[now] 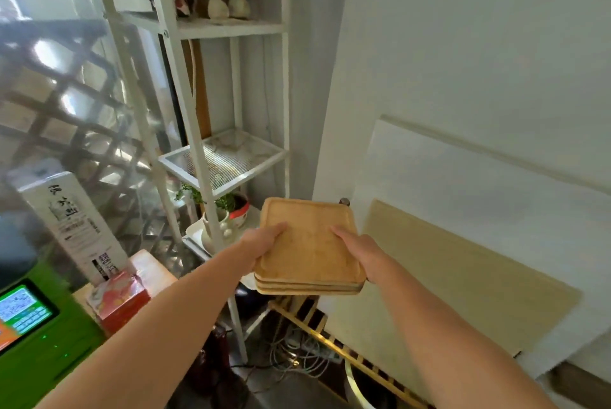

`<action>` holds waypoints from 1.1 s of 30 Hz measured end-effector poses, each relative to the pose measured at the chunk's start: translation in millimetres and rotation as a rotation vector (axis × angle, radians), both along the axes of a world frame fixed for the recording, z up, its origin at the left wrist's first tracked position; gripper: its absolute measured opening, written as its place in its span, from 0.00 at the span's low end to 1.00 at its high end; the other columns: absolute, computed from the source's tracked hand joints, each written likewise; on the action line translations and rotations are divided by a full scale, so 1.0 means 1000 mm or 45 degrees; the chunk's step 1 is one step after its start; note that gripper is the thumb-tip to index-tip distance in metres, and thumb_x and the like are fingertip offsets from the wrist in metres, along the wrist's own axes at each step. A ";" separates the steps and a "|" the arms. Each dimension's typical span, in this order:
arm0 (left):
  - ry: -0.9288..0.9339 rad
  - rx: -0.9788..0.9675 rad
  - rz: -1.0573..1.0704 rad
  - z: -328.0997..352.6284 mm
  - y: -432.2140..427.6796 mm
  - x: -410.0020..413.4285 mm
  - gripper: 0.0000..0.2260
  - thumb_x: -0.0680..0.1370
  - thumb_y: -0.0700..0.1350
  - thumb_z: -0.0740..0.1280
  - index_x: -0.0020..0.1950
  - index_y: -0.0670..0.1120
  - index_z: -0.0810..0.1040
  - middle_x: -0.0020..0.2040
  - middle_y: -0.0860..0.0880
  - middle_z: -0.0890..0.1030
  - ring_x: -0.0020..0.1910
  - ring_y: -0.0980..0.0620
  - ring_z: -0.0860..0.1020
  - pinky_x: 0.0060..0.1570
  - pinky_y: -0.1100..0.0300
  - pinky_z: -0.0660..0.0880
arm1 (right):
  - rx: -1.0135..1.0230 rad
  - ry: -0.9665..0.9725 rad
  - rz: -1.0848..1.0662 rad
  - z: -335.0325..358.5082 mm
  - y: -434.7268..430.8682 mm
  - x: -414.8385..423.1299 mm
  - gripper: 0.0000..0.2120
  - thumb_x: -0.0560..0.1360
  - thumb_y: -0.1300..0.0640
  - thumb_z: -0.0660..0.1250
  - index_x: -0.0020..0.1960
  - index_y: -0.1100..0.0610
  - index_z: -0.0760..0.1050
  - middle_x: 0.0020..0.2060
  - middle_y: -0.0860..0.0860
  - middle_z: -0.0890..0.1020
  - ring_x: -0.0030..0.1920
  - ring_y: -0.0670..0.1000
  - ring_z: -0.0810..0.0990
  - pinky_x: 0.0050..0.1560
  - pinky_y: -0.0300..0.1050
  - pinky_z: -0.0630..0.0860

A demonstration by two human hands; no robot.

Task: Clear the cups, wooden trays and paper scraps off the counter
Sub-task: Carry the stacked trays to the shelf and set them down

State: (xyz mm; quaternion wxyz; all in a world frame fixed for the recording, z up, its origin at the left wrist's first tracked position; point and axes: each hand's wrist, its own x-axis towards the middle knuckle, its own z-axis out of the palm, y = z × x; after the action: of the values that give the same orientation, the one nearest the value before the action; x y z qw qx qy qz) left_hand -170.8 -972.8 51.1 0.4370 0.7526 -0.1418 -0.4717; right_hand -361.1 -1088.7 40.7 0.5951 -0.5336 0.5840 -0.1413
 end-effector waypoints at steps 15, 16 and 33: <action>-0.012 -0.196 0.420 0.029 -0.104 0.122 0.38 0.70 0.62 0.74 0.70 0.38 0.71 0.62 0.40 0.79 0.58 0.40 0.79 0.60 0.46 0.77 | -0.149 0.070 0.319 0.054 -0.147 0.158 0.49 0.64 0.29 0.72 0.73 0.60 0.67 0.46 0.51 0.78 0.41 0.50 0.78 0.32 0.41 0.71; 0.020 -0.201 0.456 0.028 -0.109 0.127 0.38 0.70 0.62 0.74 0.70 0.38 0.71 0.61 0.41 0.79 0.58 0.40 0.79 0.60 0.46 0.76 | -0.149 0.064 0.358 0.055 -0.156 0.168 0.48 0.64 0.29 0.72 0.73 0.59 0.67 0.45 0.50 0.78 0.41 0.50 0.78 0.32 0.41 0.71; -0.109 0.001 0.940 0.016 -0.162 0.214 0.25 0.77 0.50 0.69 0.67 0.36 0.71 0.52 0.44 0.76 0.50 0.44 0.75 0.46 0.54 0.74 | -0.133 0.048 0.954 0.028 -0.257 0.360 0.25 0.64 0.37 0.77 0.48 0.54 0.74 0.46 0.55 0.84 0.45 0.55 0.84 0.37 0.44 0.79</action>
State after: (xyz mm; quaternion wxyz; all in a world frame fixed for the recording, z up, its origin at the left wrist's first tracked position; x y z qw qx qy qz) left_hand 43.0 -1134.4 66.8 0.5710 0.7723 0.1214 -0.2505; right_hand -0.6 -1345.9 68.9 0.5669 -0.7422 0.3512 0.0664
